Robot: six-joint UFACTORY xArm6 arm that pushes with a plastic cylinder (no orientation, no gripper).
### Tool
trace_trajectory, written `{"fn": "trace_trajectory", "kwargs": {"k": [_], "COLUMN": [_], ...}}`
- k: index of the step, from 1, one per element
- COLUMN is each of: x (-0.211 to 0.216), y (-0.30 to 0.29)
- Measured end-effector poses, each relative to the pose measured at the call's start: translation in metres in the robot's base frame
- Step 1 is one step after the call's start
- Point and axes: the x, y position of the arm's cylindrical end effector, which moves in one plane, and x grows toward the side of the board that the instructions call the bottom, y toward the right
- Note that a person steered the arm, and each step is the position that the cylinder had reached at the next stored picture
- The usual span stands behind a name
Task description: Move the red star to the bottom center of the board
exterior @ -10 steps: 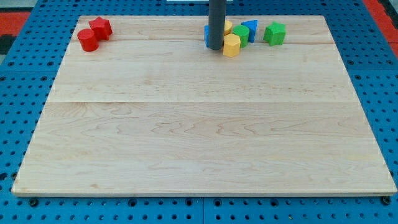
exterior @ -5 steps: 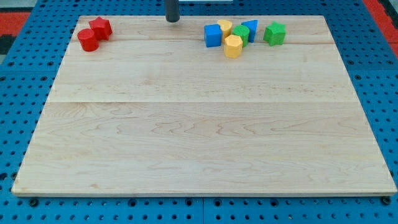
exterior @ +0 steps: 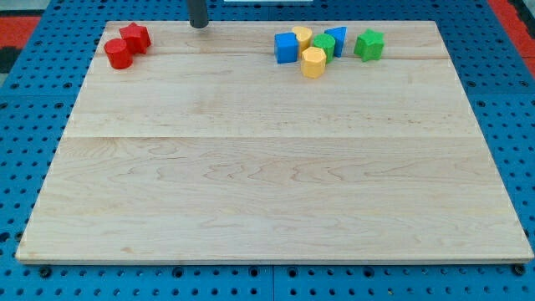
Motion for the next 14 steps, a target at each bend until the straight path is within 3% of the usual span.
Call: {"fn": "trace_trajectory", "kwargs": {"k": [4,6,7,9,10,11,13,14], "x": [0.001,0.005,0.04,0.014,0.063,0.062,0.0,0.028], "y": [-0.036,-0.176,-0.153,-0.145,-0.131,-0.115,-0.117,-0.09]}}
